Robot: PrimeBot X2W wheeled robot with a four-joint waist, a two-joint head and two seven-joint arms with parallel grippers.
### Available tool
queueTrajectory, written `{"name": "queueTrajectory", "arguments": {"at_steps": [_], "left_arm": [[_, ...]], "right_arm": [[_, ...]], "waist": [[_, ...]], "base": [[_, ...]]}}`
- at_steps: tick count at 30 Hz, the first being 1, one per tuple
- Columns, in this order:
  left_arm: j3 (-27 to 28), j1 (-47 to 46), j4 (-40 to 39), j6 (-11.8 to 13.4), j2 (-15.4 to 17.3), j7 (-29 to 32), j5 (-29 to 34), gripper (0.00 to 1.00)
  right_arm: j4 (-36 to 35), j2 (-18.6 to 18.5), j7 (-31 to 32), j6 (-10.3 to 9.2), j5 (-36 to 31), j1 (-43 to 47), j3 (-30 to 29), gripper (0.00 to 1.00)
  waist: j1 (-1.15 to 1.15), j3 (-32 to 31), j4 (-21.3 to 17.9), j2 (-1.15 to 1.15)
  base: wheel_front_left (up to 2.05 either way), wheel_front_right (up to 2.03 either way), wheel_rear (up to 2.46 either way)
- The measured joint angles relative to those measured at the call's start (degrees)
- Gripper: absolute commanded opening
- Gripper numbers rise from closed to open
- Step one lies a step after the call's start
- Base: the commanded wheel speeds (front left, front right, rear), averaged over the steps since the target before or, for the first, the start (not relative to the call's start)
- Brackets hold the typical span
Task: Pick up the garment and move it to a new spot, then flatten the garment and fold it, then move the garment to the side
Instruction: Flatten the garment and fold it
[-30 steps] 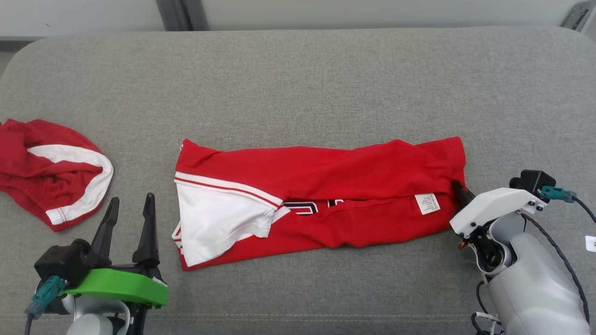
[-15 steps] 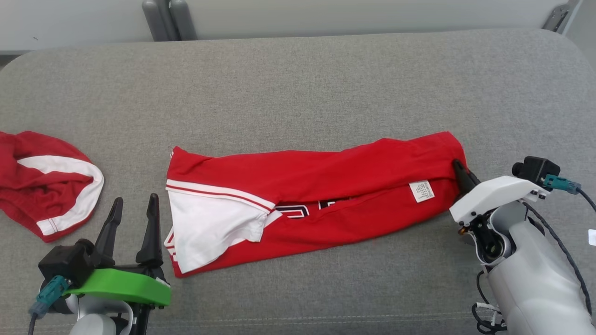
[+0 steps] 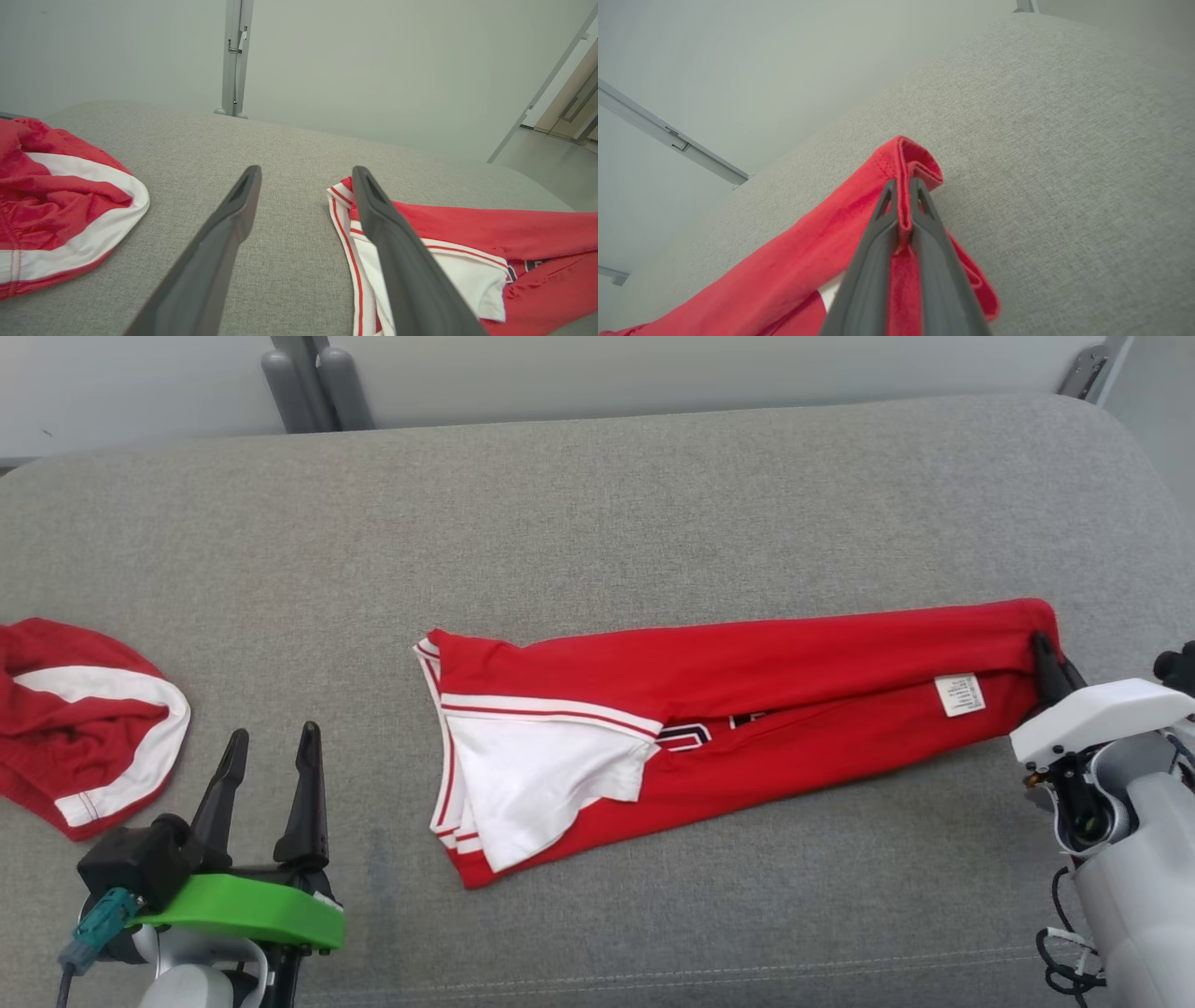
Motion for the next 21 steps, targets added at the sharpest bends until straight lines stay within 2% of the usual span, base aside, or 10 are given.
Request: {"name": "queueTrajectory", "arguments": {"at_steps": [8,11,14,21], "left_arm": [[-0.93,0.04,-0.32,0.00,0.23,0.01,0.00,1.00],[-1.21,0.04,-0.43,0.00,0.23,0.01,0.00,1.00],[-1.48,0.05,-0.42,0.00,0.23,0.01,-0.01,1.00],[-3.52,0.05,0.02,0.00,0.11,0.01,-0.03,1.00]], "right_arm": [[-0.01,-4.61,-2.30,0.01,0.11,0.02,-2.61,0.00],[-0.76,-5.28,-3.25,0.04,0.10,-0.01,-2.72,0.00],[-2.32,-4.32,-3.67,0.53,-0.05,-0.23,-0.92,0.00],[-7.27,0.94,-4.41,0.80,-3.67,-0.82,7.44,0.00]], "waist": [[0.00,-0.14,-1.06,0.00],[0.00,-0.21,-1.32,0.00],[0.00,-0.30,-1.42,0.00],[0.00,-0.86,-0.59,0.00]], "base": [[0.00,0.00,0.00],[0.00,0.00,0.00],[0.00,0.00,0.00],[0.00,0.00,0.00]]}}
